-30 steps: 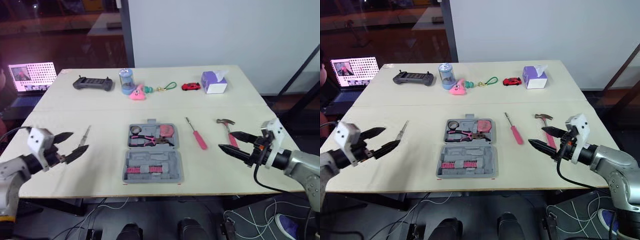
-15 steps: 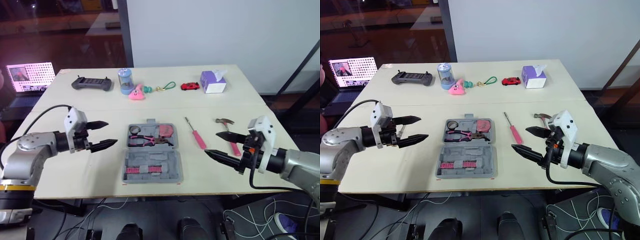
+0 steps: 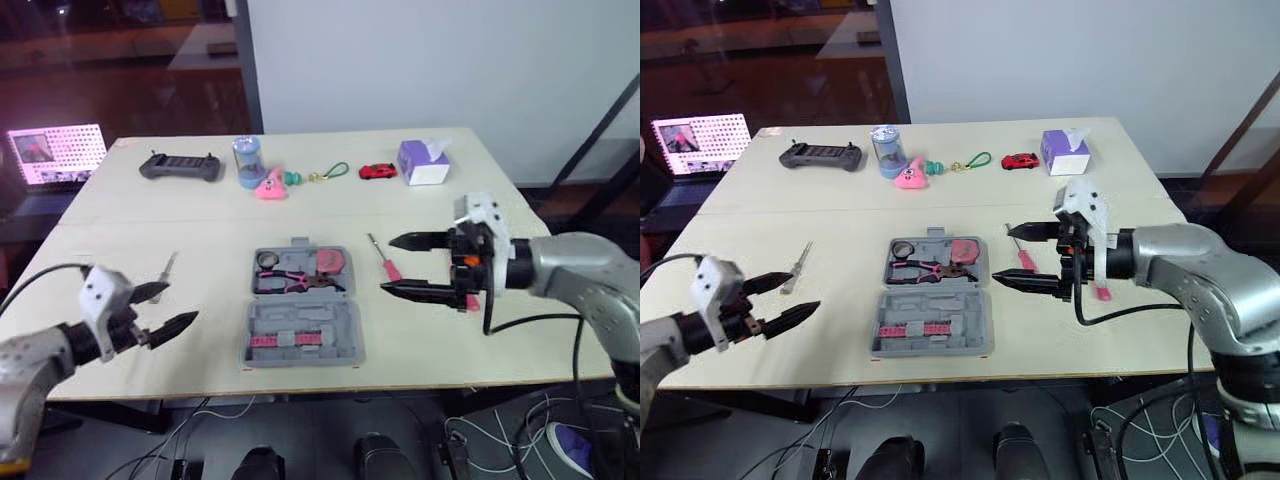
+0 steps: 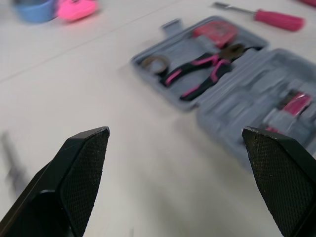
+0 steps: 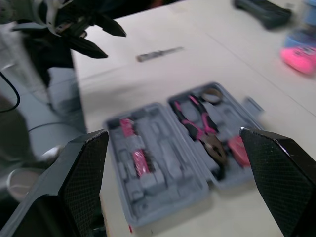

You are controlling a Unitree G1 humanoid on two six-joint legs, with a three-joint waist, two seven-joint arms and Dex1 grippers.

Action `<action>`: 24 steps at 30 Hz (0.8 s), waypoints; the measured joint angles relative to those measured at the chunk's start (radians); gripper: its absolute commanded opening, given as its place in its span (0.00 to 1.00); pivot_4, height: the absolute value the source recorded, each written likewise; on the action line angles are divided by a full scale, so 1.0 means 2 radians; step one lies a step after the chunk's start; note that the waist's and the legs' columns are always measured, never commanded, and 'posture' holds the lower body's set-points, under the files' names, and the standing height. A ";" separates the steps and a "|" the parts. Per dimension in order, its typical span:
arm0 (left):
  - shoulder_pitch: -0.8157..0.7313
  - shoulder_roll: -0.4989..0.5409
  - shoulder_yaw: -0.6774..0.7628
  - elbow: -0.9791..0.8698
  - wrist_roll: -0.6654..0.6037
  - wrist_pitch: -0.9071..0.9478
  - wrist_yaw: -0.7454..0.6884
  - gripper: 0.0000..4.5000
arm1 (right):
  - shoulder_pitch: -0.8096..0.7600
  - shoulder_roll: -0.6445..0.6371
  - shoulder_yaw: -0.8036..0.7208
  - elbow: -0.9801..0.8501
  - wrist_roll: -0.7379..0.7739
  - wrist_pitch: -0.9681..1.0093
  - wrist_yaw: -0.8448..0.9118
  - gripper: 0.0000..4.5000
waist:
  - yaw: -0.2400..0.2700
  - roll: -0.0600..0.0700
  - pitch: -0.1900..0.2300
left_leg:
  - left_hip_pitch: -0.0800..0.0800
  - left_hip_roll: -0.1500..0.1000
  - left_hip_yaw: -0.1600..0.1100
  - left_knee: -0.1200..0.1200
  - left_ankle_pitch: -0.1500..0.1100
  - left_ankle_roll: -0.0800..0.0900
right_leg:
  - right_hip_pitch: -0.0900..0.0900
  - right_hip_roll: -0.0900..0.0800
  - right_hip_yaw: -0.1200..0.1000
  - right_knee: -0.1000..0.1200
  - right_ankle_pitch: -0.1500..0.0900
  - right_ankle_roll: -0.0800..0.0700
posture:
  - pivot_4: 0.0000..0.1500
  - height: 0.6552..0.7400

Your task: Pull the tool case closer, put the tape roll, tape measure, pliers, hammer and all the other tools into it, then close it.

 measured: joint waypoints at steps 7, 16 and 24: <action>0.123 -0.110 0.095 -0.054 0.014 -0.005 0.117 1.00 | -0.110 0.069 0.094 0.111 -0.064 -0.059 0.091 1.00 | 0.004 0.000 0.000 | 0.000 0.000 0.000 0.000 0.000 0.000 | 0.000 0.000 -0.001 0.000 0.000 0.000 | 1.00 1.00; 0.084 -0.126 0.090 -0.065 0.012 0.029 0.196 1.00 | -0.142 0.099 0.121 0.135 -0.097 -0.072 0.127 1.00 | 0.017 -0.001 0.000 | 0.000 0.000 0.000 0.000 0.000 0.000 | 0.000 0.000 -0.001 0.000 0.000 0.000 | 1.00 1.00; -0.125 -0.074 0.007 0.133 0.045 0.045 0.213 1.00 | -0.115 0.092 0.110 0.099 -0.116 -0.058 0.087 1.00 | 0.014 -0.001 0.000 | 0.000 0.000 -0.001 0.000 0.000 -0.001 | -0.001 0.000 -0.001 0.000 0.000 0.000 | 1.00 1.00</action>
